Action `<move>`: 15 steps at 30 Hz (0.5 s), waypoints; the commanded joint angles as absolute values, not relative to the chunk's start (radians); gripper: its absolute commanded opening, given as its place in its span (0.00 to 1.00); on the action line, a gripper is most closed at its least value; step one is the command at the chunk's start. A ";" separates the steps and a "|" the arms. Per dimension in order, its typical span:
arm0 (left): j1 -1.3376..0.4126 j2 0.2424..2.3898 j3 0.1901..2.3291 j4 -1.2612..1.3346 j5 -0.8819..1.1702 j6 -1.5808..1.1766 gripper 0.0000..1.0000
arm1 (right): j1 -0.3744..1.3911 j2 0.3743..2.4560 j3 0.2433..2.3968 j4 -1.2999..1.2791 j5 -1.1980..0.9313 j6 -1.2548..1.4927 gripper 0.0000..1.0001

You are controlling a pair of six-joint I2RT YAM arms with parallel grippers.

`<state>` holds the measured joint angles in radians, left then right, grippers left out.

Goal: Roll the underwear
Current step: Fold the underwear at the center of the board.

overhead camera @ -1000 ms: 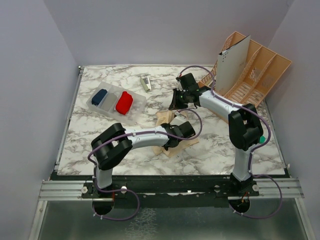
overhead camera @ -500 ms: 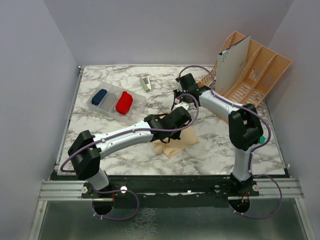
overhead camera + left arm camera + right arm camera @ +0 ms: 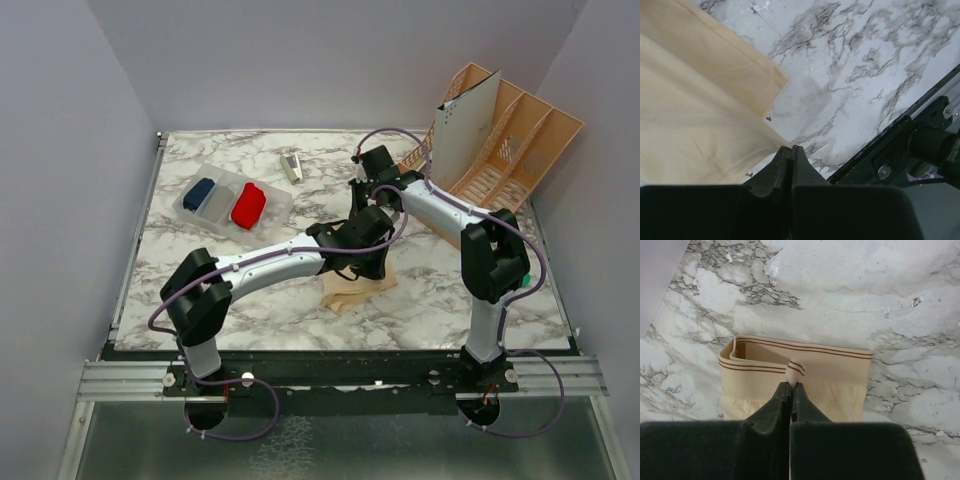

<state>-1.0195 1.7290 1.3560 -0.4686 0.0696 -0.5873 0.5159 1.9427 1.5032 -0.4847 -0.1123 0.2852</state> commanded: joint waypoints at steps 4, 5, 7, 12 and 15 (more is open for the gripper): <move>-1.026 1.843 1.443 -0.371 0.209 -0.671 0.00 | 0.489 1.953 1.496 -0.474 -0.082 0.209 0.01; -1.026 1.857 1.450 -0.367 0.210 -0.676 0.00 | 0.483 1.957 1.494 -0.472 -0.085 0.208 0.01; -1.026 1.879 1.456 -0.355 0.207 -0.686 0.00 | 0.469 1.969 1.491 -0.471 -0.095 0.206 0.00; -1.025 1.914 1.449 -0.340 0.150 -0.698 0.00 | 0.447 2.006 1.482 -0.445 -0.173 0.195 0.01; -1.025 1.930 1.452 -0.340 0.117 -0.705 0.00 | 0.445 2.034 1.501 -0.439 -0.252 0.183 0.03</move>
